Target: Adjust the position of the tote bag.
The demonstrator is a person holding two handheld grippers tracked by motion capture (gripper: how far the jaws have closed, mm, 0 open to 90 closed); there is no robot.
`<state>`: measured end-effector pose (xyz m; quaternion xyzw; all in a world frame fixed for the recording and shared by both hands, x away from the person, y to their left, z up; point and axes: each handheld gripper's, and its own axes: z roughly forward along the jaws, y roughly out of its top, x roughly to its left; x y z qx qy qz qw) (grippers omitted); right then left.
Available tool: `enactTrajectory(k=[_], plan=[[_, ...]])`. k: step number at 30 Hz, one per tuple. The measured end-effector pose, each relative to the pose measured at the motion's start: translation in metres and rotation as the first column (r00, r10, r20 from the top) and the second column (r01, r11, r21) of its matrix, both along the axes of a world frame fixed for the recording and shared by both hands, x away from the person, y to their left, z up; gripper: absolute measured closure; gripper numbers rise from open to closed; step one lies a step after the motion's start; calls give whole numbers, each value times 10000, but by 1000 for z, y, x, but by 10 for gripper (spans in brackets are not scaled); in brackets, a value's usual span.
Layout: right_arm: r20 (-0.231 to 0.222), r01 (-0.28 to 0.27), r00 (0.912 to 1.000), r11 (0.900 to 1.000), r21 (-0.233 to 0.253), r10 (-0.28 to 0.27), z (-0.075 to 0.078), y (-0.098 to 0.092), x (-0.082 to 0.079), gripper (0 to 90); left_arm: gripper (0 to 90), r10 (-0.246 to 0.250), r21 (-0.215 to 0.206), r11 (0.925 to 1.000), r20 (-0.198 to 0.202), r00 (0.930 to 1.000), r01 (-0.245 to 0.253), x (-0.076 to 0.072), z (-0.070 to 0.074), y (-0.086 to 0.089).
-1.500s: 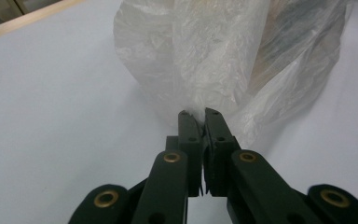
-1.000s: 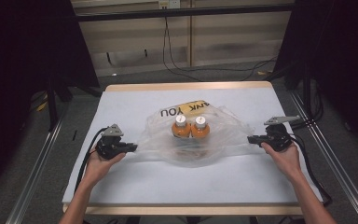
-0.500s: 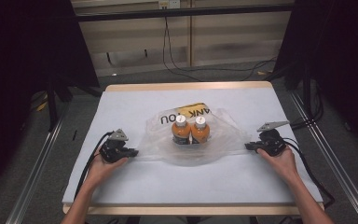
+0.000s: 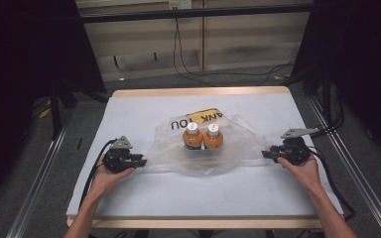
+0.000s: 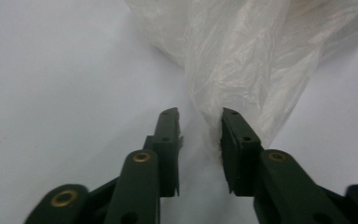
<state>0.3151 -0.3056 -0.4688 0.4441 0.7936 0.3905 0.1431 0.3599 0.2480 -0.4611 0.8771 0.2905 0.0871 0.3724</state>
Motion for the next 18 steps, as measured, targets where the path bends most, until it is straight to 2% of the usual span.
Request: enactTrajectory(k=[3,5,6,8,11,12,13,17,18], plan=[[270,77,9996,9995,306,-86,5,-2,-3,498,573,127,-537,9985,254,9996,-113,-2,8,6],[430,77,9990,9988,482,-97,10,-2,-5,431,501,185,-539,9984,380,9991,-165,-2,12,7],[530,81,9985,9982,595,-113,13,-3,-6,403,438,376,-841,9959,455,9983,-337,-3,18,11],[672,8,9977,9977,683,-54,21,-3,-8,361,406,532,-1241,9913,755,9957,-435,-4,24,13],[949,-70,9955,9948,1015,-26,32,-6,-11,324,333,648,-1606,9858,981,9931,-485,-7,34,14],[1070,-75,9942,9934,1144,-49,36,-7,-12,318,309,677,-1591,9860,1019,9925,-509,-7,37,15],[1114,-88,9938,9933,1156,-42,38,-8,-12,309,295,644,-1751,9835,1061,9923,-452,-8,39,15],[1310,-197,9914,9902,1382,15,45,-8,-14,305,241,717,-1956,9796,1222,9899,-468,-10,47,16],[1346,-236,9909,9891,1452,39,48,-7,-14,306,241,690,-2117,9765,1247,9898,-414,-11,51,17]])
